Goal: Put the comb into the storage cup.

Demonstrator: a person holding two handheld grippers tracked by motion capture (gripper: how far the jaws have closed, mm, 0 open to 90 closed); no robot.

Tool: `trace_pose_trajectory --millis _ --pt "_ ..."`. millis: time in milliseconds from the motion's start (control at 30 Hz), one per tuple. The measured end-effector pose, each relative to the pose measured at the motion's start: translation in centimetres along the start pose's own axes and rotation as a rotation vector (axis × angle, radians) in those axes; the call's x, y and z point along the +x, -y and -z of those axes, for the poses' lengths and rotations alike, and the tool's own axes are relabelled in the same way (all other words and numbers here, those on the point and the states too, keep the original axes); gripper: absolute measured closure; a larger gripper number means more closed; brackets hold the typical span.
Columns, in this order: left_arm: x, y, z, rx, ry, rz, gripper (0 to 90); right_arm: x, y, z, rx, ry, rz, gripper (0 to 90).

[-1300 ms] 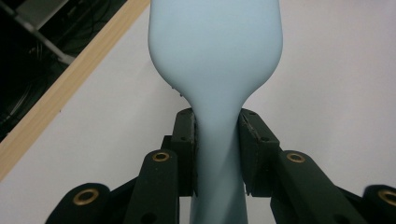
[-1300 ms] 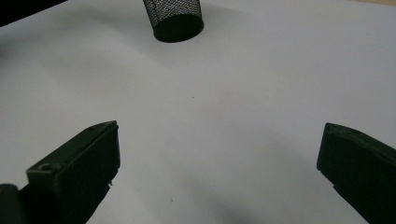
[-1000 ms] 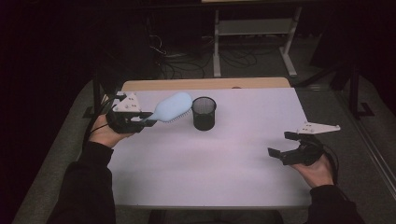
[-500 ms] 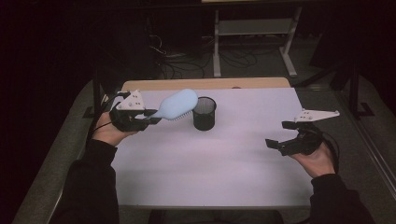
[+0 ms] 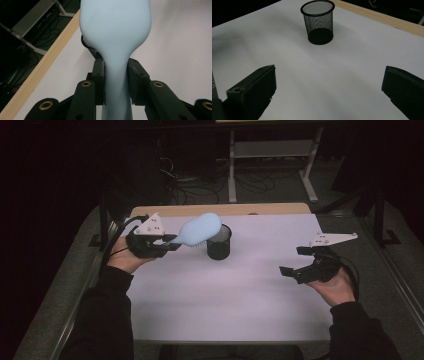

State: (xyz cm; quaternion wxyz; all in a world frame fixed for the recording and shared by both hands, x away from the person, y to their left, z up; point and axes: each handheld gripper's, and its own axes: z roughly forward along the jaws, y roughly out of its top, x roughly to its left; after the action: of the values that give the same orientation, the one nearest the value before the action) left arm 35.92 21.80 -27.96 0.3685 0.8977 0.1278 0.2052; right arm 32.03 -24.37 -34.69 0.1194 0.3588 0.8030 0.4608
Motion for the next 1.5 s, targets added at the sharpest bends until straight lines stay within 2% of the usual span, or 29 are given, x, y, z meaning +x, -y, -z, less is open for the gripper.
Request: trace_pose_trajectory --millis 867,1100,1500 --pt "-0.7 -2.4 -1.9 -0.076 0.020 -0.007 70.3 1.0 -4.3 -0.4 -0.004 -0.050 0.044 0.0" --pt "-1.1 -2.9 -2.3 -0.122 0.030 0.000 70.4 1.2 -5.1 -0.6 -0.007 -0.060 0.052 0.0" --pt "-1.9 -3.5 -3.3 -0.156 0.045 -0.006 70.3 1.6 -6.1 -0.9 -0.011 -0.077 0.063 0.0"
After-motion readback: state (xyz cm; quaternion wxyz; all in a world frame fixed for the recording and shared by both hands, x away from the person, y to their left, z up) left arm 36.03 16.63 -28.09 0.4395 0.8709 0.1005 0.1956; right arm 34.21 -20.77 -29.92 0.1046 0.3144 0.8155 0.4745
